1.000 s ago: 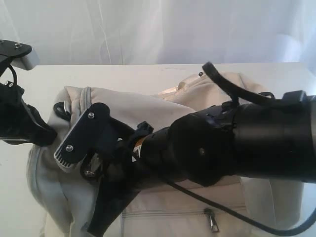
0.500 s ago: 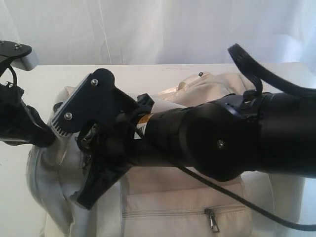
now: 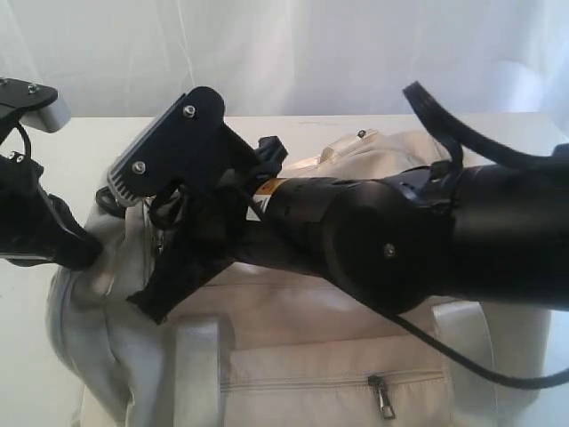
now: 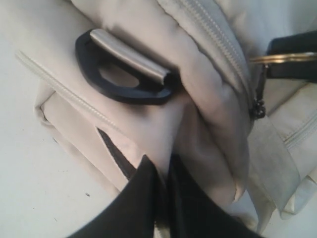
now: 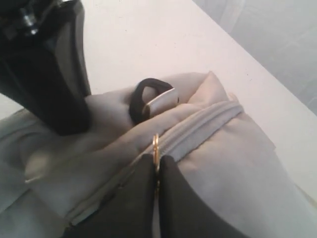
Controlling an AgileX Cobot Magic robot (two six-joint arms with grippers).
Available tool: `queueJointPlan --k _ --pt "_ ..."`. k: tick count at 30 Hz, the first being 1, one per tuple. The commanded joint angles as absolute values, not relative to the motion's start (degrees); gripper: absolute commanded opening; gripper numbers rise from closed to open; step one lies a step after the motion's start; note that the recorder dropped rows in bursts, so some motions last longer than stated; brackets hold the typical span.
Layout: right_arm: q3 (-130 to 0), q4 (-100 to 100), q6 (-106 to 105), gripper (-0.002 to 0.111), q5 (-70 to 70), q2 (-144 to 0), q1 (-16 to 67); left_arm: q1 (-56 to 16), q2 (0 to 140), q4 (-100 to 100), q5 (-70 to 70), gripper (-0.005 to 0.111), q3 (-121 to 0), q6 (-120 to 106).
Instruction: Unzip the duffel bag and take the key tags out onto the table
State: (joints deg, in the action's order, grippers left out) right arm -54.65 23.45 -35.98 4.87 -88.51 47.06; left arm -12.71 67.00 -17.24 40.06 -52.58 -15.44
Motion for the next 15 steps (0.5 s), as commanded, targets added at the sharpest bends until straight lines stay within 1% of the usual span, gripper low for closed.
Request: queueJointPlan --k 1,15 --pt "-56.0 23.3 -35.8 0.0 7.8 -90.6 45.6 -12.8 66.6 -19.0 43.6 0.0 -52.0 -15.4" --pt "-63.8 23.3 -35.8 0.0 6.8 -95.4 43.7 -12.8 66.6 -19.0 43.1 0.0 -52.0 -15.4"
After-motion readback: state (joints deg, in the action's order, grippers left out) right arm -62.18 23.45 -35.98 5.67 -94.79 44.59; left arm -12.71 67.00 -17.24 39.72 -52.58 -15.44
